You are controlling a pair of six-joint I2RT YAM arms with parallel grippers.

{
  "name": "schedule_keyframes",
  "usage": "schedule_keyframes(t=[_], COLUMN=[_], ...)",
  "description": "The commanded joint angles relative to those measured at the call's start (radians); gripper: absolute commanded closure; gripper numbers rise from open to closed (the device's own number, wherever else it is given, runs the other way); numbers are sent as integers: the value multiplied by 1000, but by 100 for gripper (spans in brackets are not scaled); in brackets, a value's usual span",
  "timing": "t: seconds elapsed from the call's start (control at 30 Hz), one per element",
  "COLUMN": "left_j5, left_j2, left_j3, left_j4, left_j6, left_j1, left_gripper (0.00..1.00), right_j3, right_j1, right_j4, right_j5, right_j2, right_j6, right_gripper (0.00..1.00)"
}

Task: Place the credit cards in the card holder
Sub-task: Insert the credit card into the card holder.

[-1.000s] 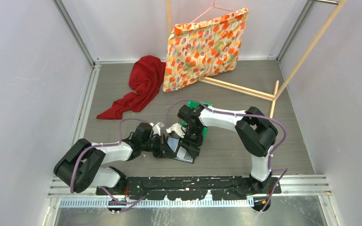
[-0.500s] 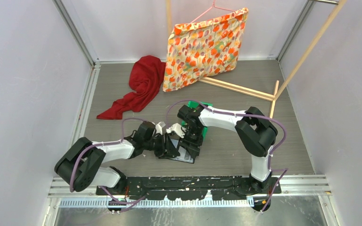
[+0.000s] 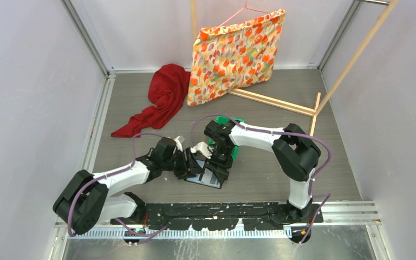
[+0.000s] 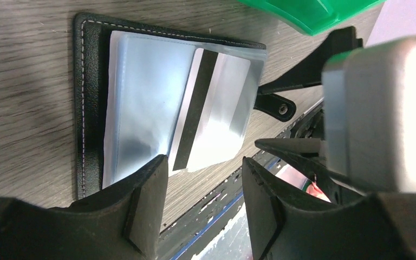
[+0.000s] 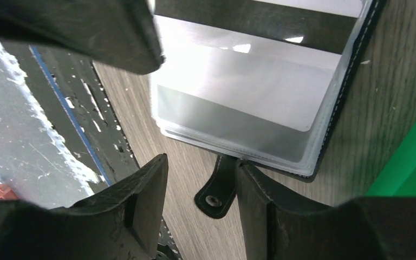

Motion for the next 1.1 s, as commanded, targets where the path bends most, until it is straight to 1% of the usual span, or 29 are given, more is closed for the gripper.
schedule_keyframes(t=[0.0,0.13,0.23,0.27,0.3,0.33,0.37,0.43,0.57,0.7,0.77,0.9,1.07], left_j5=[-38,-50,-65,-70,-78,-84,-91,-100,-114,-112,-103,-62,-24], left_j2=[9,37,52,56,61,65,70,85,98,124,147,192,207], left_j3=[38,43,54,58,65,70,78,92,98,98,98,101,112], left_j4=[-6,27,39,39,34,29,23,-4,-20,-21,-11,34,61], left_j6=[19,15,16,18,21,23,28,43,56,65,68,60,41], left_j1=[3,2,3,3,3,3,2,2,0,-2,-3,-14,-47], left_gripper=[49,54,61,66,73,79,83,86,89,88,86,78,73], right_j3=[-6,-30,-62,-71,-83,-96,-101,-107,-118,-125,-124,-118,-109], right_j1=[-15,-56,-67,-67,-67,-66,-66,-66,-65,-59,-56,-51,-49], right_j4=[6,4,31,45,65,80,91,115,150,173,178,190,197], right_j5=[-83,-131,-133,-130,-128,-123,-115,-99,-54,-27,-15,10,16], right_j2=[-103,-148,-165,-168,-170,-167,-161,-147,-116,-94,-85,-67,-52], right_j6=[-22,-39,-39,-33,-24,-11,-1,18,48,65,69,84,98], right_gripper=[46,46,46,47,49,52,55,59,64,66,67,67,67])
